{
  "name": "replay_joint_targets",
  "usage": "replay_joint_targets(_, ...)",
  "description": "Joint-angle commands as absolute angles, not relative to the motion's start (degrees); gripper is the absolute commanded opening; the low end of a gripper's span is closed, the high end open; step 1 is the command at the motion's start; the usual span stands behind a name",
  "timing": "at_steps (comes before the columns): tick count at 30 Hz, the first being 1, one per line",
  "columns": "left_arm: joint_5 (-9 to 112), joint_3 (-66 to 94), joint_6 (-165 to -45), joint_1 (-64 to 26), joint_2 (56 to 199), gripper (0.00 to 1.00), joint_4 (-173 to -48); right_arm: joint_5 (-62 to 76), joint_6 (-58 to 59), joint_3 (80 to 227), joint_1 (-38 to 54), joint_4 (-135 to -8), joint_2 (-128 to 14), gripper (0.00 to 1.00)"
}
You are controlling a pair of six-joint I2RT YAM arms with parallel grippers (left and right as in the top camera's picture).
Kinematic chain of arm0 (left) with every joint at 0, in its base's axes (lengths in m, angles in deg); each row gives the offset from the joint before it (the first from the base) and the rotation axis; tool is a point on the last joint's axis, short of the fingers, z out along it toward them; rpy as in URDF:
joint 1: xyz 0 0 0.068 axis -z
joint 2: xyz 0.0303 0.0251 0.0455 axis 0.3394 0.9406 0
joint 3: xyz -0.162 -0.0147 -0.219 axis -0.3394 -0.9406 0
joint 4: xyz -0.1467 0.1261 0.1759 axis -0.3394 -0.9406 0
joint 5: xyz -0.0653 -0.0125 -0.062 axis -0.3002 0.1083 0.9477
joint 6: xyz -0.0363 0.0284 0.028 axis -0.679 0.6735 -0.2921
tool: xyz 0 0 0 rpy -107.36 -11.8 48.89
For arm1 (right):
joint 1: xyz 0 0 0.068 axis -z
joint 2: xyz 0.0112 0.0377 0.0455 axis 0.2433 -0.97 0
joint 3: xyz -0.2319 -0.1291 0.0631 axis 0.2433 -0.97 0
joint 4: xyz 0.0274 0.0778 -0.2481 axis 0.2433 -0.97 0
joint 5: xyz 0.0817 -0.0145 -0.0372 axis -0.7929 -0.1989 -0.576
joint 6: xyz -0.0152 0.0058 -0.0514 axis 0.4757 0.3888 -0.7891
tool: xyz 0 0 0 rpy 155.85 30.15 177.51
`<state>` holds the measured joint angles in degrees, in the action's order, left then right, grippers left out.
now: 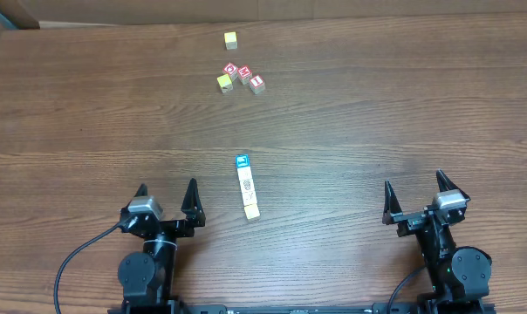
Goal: Flip 5 blocks
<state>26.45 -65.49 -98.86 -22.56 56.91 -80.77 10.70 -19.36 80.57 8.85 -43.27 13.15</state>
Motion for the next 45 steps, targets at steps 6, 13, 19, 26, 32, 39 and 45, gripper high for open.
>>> replay_joint_targets(6, 24.81, -65.69, -89.33, -21.93, 56.25, 1.0, -81.07, 10.99, -19.54, 80.0, 9.17, -43.11, 13.67, 1.0)
replay_joint_targets(13, 24.81, -65.69, -89.4, -21.64, 56.28, 1.0, -81.05, 10.99, -19.54, 80.0, 9.17, -43.11, 13.67, 1.0)
replay_joint_targets(19, 24.81, -65.69, -89.4, -21.64, 56.28, 1.0, -81.05, 10.99, -19.54, 80.0, 9.17, -43.11, 13.67, 1.0)
replay_joint_targets(26, 24.81, -65.69, -89.4, -21.64, 56.3, 1.0, -81.05, 10.99, -19.54, 80.0, 9.17, -43.11, 13.67, 1.0)
replay_joint_targets(32, 24.81, -65.69, -89.4, -21.64, 56.3, 1.0, -81.05, 10.99, -19.54, 80.0, 9.17, -43.11, 13.67, 1.0)
replay_joint_targets(39, 24.81, -65.69, -89.4, -21.64, 56.3, 1.0, -81.05, 10.99, -19.54, 80.0, 9.17, -43.11, 13.67, 1.0)
replay_joint_targets(45, 24.81, -65.69, -89.4, -21.64, 56.32, 1.0, -81.05, 10.99, -19.54, 80.0, 9.17, -43.11, 13.67, 1.0)
